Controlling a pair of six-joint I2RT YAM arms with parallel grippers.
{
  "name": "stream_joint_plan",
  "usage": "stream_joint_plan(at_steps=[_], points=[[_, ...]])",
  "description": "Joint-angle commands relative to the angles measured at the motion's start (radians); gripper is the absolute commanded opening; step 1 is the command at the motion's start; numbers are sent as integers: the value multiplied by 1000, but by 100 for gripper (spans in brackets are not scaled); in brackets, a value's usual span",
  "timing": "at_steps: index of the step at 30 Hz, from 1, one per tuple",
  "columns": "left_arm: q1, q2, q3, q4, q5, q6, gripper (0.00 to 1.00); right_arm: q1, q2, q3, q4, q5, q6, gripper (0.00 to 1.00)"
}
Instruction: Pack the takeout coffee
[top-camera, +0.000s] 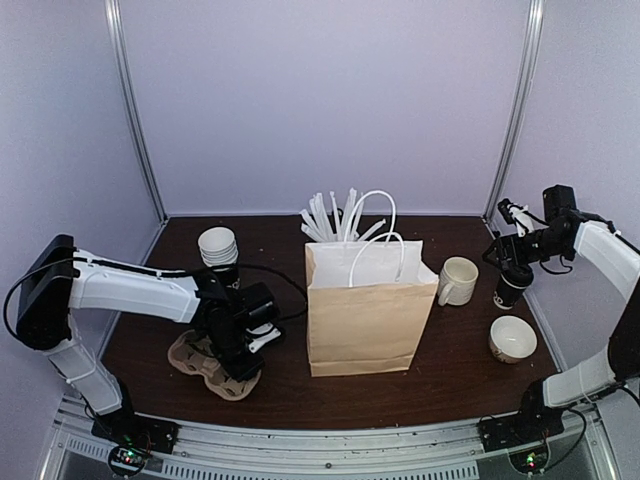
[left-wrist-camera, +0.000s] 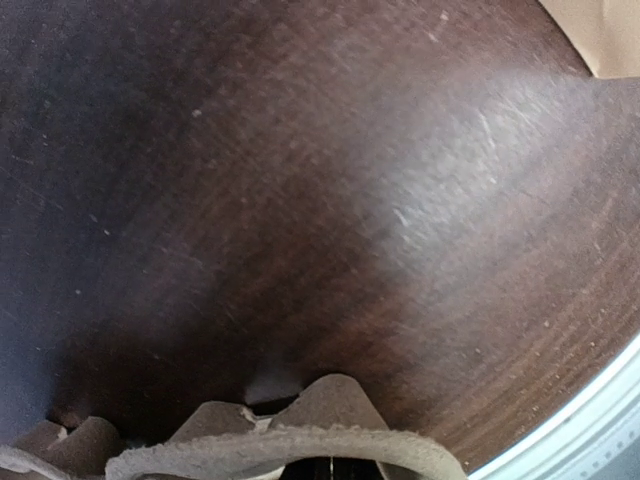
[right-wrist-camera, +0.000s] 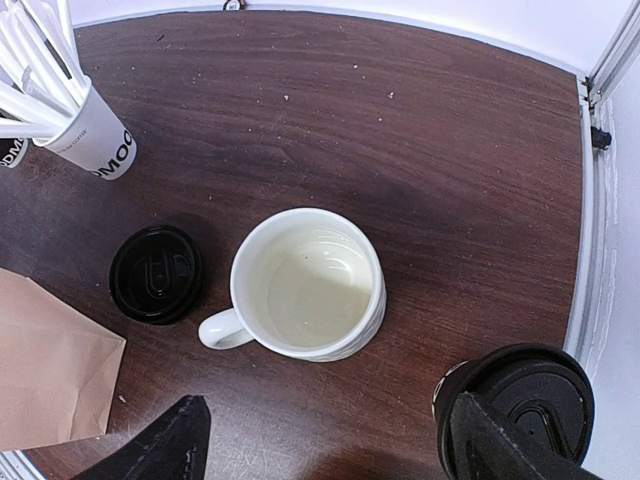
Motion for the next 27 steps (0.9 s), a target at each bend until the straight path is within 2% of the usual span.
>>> stream_joint_plan(at_steps=[1, 6, 12, 18, 24, 27], points=[[36, 9, 27, 51, -93, -21, 0, -2, -6, -9, 4, -7, -7, 87], [104, 14, 21, 108, -112, -24, 0, -1, -8, -10, 3, -5, -8, 87], [168, 57, 66, 187, -71, 9, 0, -2, -12, -12, 4, -4, -7, 87], [236, 122, 120, 202, -80, 24, 0, -3, -20, -12, 2, -4, -8, 87], [277, 113, 142, 213, -88, 42, 0, -7, -26, -16, 4, -4, -6, 87], [276, 90, 167, 189, -19, 56, 0, -8, -22, -16, 4, -7, -8, 87]])
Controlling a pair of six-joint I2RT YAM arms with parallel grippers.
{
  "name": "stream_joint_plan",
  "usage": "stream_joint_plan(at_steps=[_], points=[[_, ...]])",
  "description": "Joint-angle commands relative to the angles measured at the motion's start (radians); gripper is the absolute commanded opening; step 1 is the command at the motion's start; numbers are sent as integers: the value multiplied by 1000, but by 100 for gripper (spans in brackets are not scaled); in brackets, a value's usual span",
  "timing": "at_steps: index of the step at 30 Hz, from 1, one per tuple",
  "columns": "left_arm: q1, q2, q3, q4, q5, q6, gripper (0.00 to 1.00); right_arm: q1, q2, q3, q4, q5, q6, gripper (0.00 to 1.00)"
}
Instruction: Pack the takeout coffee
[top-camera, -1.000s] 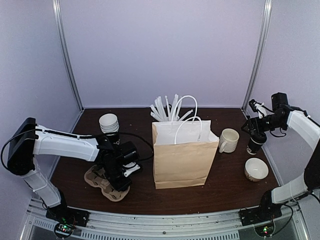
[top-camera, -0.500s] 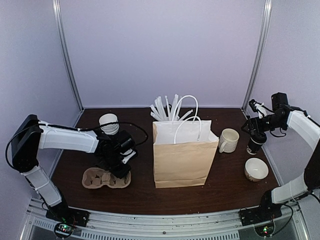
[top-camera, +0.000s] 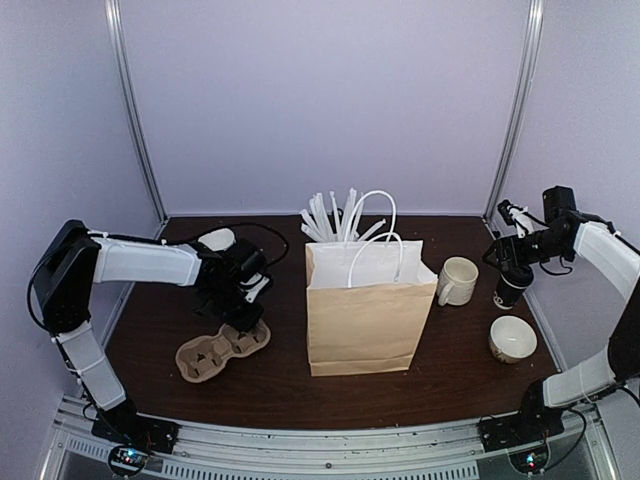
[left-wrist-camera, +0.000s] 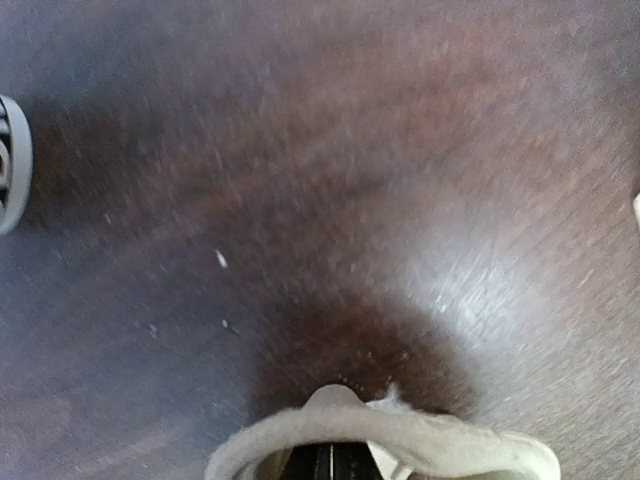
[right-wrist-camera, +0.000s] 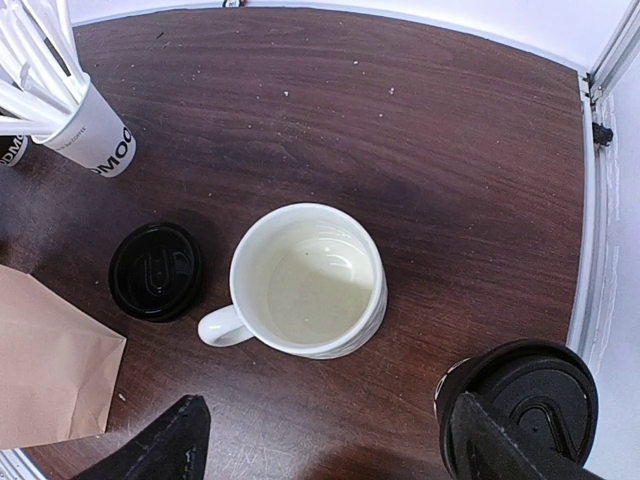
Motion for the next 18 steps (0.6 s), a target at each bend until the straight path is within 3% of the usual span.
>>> stream_joint_plan(at_steps=[1, 4, 8, 10, 13, 16, 18], points=[[-3, -45, 57, -4, 94, 31, 0, -4, -20, -8, 5, -8, -7, 87], [-23, -125, 62, -57, 118, 34, 11, -6, -21, -10, 5, -7, -9, 88], [-42, -271, 35, -164, 64, 23, 42, -6, -13, -8, 6, -10, -9, 87], [-42, -324, 17, -222, 34, 23, 62, -5, -8, -6, 4, -12, -11, 87], [-42, -375, -20, -286, 16, 71, 67, -6, 0, -2, 5, -16, -13, 87], [-42, -437, -75, -272, 149, 165, 69, -4, 4, -1, 3, -21, -13, 87], [-42, -467, -102, -271, 137, 216, 68, -5, 4, -2, 3, -26, -14, 87]])
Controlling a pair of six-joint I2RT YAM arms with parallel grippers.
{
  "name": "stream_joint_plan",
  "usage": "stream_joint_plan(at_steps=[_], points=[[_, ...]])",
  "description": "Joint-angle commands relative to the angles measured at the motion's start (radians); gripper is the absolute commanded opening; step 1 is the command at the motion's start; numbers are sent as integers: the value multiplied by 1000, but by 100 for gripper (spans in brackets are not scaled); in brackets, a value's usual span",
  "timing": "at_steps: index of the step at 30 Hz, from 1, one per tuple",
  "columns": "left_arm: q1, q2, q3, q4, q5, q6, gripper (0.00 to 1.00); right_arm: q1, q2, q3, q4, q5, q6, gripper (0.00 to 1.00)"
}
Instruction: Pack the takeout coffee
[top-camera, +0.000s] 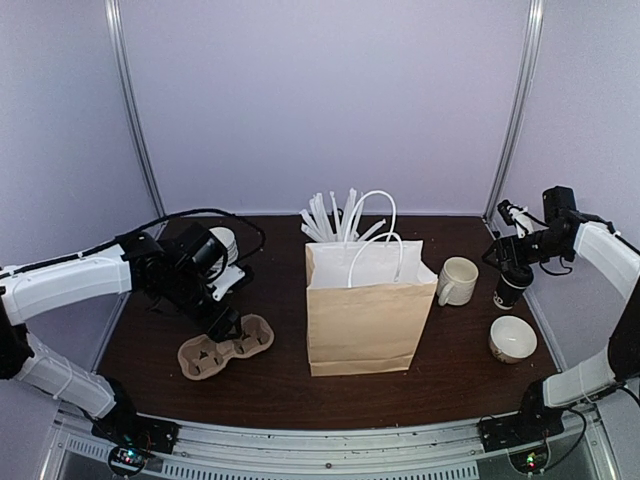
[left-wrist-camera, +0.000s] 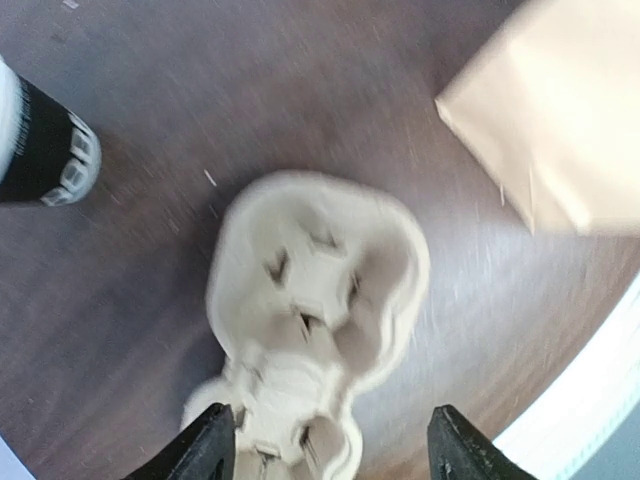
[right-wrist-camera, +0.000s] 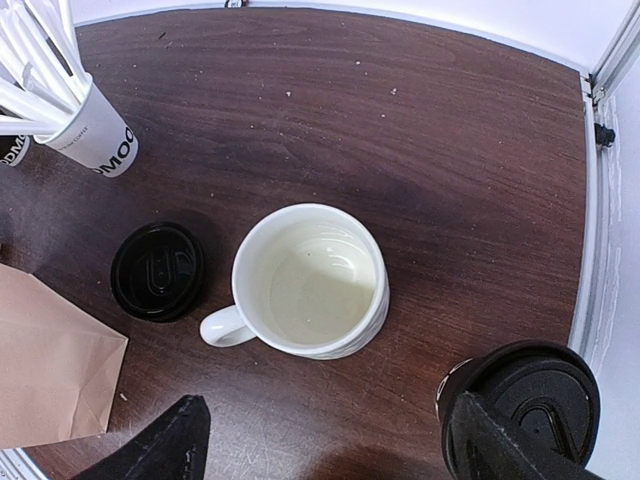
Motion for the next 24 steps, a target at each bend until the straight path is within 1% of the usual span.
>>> stream_joint_plan(at_steps=[1, 2, 4, 6, 9, 12, 16, 20, 24], points=[[3, -44, -65, -51, 31, 143, 67, -4, 3, -2, 2, -23, -13, 87], [13, -32, -68, -54, 24, 165, 65, -4, 3, -2, 1, -25, -13, 87], [34, 18, -48, -82, 72, 193, 59, -5, 1, -2, 1, -26, -13, 87], [36, 84, -26, -109, 77, 196, 55, -4, -4, -2, 0, -26, -13, 87], [36, 162, -3, -129, 97, 228, 52, -4, -13, -5, -1, -24, -11, 87], [36, 208, 12, -126, 77, 236, 50, -5, -18, -7, 1, -22, -11, 87], [36, 227, 21, -129, 33, 243, 49, -4, -12, -7, 1, -27, -11, 87], [36, 227, 24, -126, 12, 243, 43, -5, -3, -4, 0, -34, -12, 87], [36, 221, 38, -127, -13, 248, 41, -5, -1, -4, 0, -36, -13, 87]])
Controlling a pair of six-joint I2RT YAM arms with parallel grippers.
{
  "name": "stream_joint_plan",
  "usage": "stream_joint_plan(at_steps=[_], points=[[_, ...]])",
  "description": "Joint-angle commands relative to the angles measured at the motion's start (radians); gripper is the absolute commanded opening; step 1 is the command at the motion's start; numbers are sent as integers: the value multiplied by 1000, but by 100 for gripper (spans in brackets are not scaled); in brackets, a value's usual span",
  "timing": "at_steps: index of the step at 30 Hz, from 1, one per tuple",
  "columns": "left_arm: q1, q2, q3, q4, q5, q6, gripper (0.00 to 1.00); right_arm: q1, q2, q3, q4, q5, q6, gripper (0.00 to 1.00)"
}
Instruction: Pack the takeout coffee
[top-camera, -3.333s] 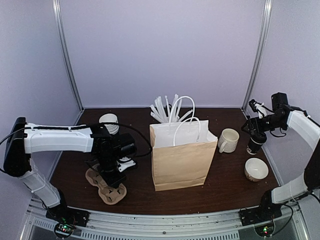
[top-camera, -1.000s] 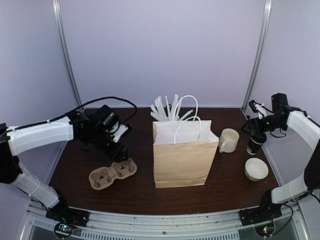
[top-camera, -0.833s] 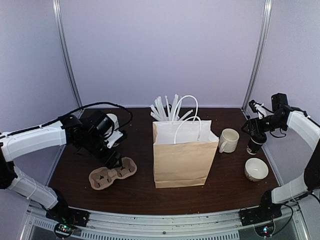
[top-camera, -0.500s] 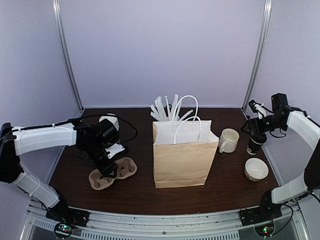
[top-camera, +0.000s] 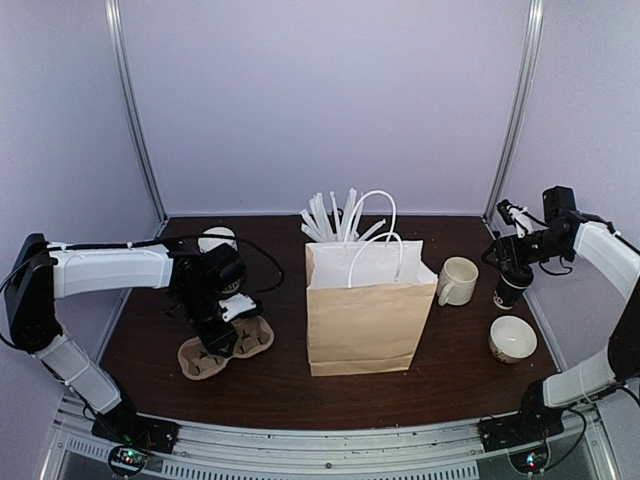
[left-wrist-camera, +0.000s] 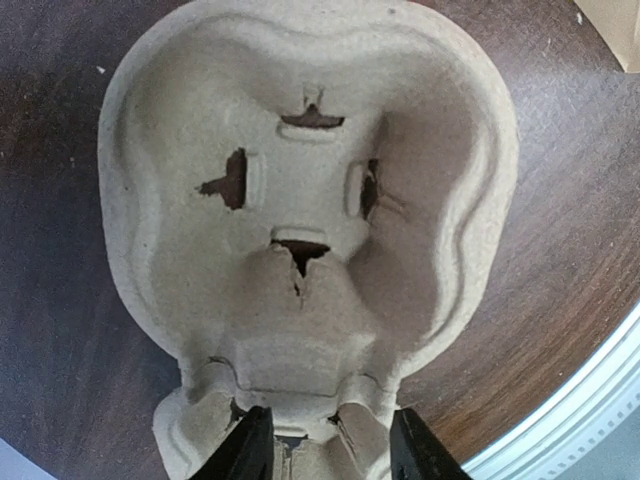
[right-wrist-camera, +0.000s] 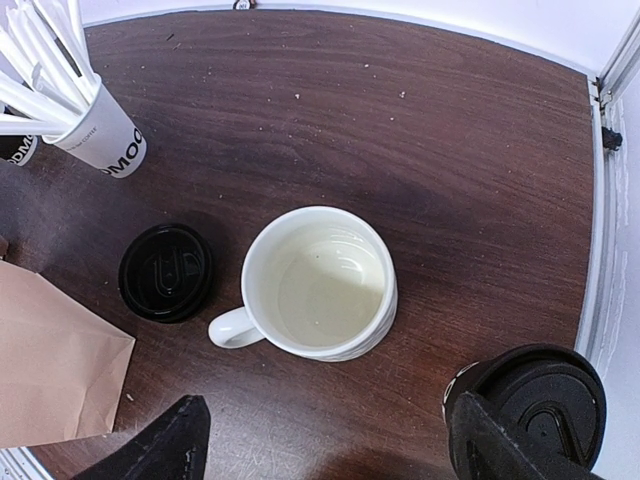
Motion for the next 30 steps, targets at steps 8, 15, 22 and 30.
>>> stream_joint_plan(at_steps=[8, 15, 22, 30], points=[[19, 42, 80, -2, -47, 39, 43, -5, -2, -4, -1, -13, -11, 87], [20, 80, 91, -3, -47, 44, 44, -4, -2, -5, 0, -12, -11, 87], [20, 98, 84, -2, -84, 45, 46, -4, 1, -5, -1, -14, -13, 87], [20, 126, 94, -3, -87, 47, 42, -5, -2, -7, -2, -13, -13, 87]])
